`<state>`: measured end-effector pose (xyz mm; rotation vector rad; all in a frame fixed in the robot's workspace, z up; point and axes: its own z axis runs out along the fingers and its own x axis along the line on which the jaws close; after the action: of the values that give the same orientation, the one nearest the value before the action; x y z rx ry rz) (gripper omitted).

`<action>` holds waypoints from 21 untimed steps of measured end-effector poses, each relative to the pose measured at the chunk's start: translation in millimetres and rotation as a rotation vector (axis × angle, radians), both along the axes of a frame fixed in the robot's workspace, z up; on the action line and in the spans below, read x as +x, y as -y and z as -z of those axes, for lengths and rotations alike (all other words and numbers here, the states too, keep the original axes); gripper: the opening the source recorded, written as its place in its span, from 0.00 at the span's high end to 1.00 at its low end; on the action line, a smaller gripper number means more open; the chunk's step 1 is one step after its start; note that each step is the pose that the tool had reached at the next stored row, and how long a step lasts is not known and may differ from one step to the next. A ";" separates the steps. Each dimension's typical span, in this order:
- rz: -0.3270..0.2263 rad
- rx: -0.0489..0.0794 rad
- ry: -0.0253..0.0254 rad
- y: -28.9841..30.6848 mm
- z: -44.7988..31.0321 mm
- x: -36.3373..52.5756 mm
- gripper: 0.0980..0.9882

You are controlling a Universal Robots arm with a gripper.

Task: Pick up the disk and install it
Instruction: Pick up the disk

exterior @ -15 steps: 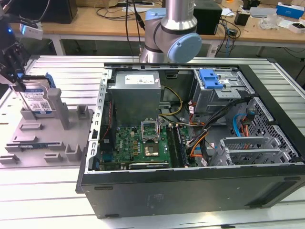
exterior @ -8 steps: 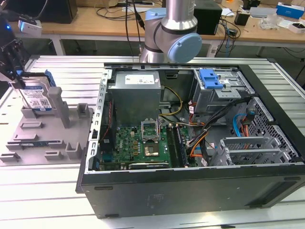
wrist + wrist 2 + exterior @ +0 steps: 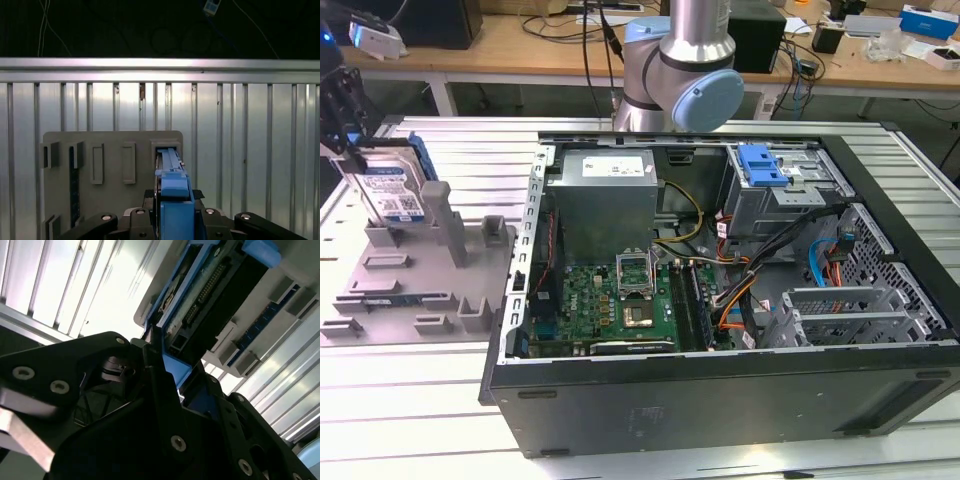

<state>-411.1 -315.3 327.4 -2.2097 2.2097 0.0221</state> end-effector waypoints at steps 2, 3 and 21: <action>0.000 0.005 -0.0001 0.6 -9.8 0.0 0.70; 0.000 0.007 -0.0001 1.0 -14.3 0.0 0.70; 0.000 0.032 0.0000 7.6 -108.7 0.0 0.70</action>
<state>-411.1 -322.9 436.1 -2.1936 2.1935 0.0567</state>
